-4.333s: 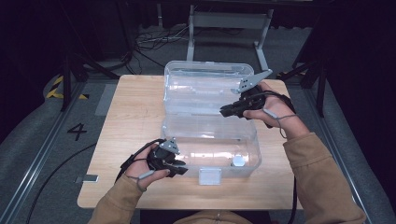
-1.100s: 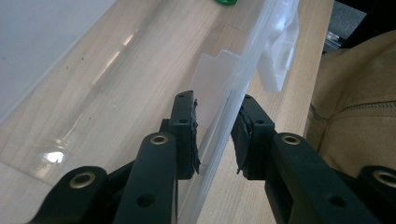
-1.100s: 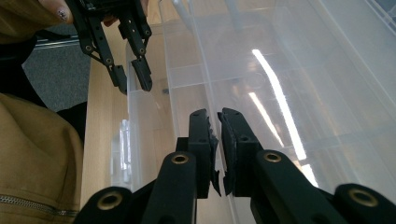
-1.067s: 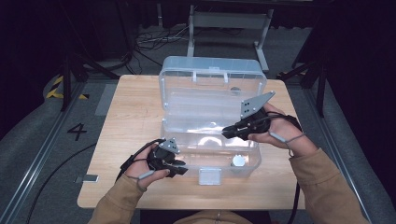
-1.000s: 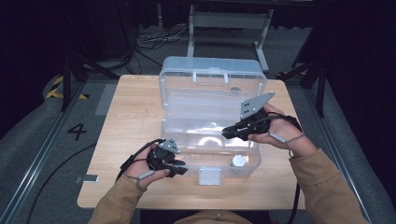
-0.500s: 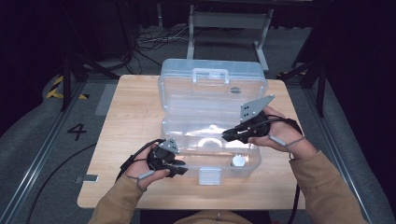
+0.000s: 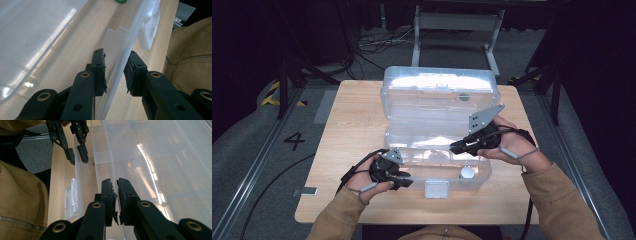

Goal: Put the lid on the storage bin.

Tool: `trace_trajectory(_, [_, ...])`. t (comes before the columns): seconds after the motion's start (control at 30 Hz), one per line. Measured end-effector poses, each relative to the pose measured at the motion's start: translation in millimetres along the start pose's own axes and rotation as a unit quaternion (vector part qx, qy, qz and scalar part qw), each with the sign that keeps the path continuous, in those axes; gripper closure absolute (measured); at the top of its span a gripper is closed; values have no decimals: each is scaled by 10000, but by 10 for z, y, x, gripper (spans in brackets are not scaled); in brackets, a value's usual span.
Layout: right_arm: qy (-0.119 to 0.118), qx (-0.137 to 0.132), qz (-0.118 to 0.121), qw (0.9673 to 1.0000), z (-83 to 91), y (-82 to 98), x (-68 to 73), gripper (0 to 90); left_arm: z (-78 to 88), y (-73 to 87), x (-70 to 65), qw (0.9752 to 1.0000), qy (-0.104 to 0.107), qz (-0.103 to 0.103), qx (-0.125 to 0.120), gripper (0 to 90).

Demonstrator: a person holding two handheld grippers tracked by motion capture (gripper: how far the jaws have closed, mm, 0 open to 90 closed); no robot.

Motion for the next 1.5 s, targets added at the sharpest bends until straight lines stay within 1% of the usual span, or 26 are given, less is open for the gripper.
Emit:
trace_trajectory(0.17, [-10,12,34,10000,-8,8,13,872,2,-1,4,10000,4,-9,-9,717])
trace_trajectory(0.3, [-36,34,42,10000,-12,17,20,878,2,-1,6,10000,13,4,-43,715])
trace_trajectory(0.43, [-23,43,93,9999,-13,15,32,883,5,1,2,10000,-16,21,1,694])
trace_trajectory(0.5, [-6,30,116,9999,-14,18,31,884,23,-11,-16,10000,14,36,-68,668])
trace_trajectory(0.63, [6,29,137,9999,-12,19,30,885,147,-65,-84,9996,5,-37,-293,654])
trace_trajectory(0.67, [6,29,137,9999,-12,19,30,885,147,-65,-84,9996,5,-37,-293,651])
trace_trajectory(0.83, [17,29,118,9999,-7,21,35,885,317,-123,-151,9983,-64,-79,-572,616])
trace_trajectory(0.87, [21,26,122,9999,-6,23,32,885,359,-137,-162,9978,-93,-69,-657,617])
trace_trajectory(0.9, [36,15,119,9999,-5,24,30,885,412,-155,-175,9967,-107,-60,-805,627])
trace_trajectory(0.97, [29,19,122,9999,-5,23,29,885,488,-178,-191,9951,-108,-58,-981,671])
trace_trajectory(1.0, [29,19,122,9999,-5,23,29,885,527,-189,-197,9940,-131,-55,-1081,671])
trace_trajectory(1.07, [34,22,126,9999,-6,21,30,884,597,-209,-207,9917,-165,-40,-1276,689])
trace_trajectory(1.13, [40,22,121,9999,-5,21,31,885,664,-227,-213,9880,-207,10,-1529,703])
trace_trajectory(1.17, [42,20,120,9999,-6,22,31,885,685,-234,-213,9870,-215,19,-1593,721])
trace_trajectory(1.2, [44,19,120,9999,-5,22,32,884,685,-234,-213,9870,-215,19,-1593,727])
trace_trajectory(1.27, [40,18,110,9999,-5,22,35,884,729,-255,-213,9843,-256,44,-1746,737])
trace_trajectory(1.33, [47,17,107,9999,-4,23,37,884,765,-272,-213,9822,-297,68,-1851,752])
trace_trajectory(1.4, [50,11,105,9999,-4,25,39,883,812,-288,-209,9790,-361,118,-2003,763])
trace_trajectory(1.43, [48,7,99,9999,-4,26,40,883,826,-291,-205,9782,-403,144,-2034,762])
trace_trajectory(1.47, [47,1,102,9999,-5,26,39,883,846,-295,-196,9772,-495,171,-2055,759])
trace_trajectory(1.5, [54,-2,100,9999,-5,26,39,883,864,-300,-192,9762,-527,196,-2094,760])
Point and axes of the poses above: each handheld gripper's, and its own axes: z roughly backward along the jaws, y roughly out of its underside, x roughly to its left, the point moved 4 cm from there along -z, roughly forward along the jaws, and after that the axes turned 12 degrees about y, right-handed, at the moved point
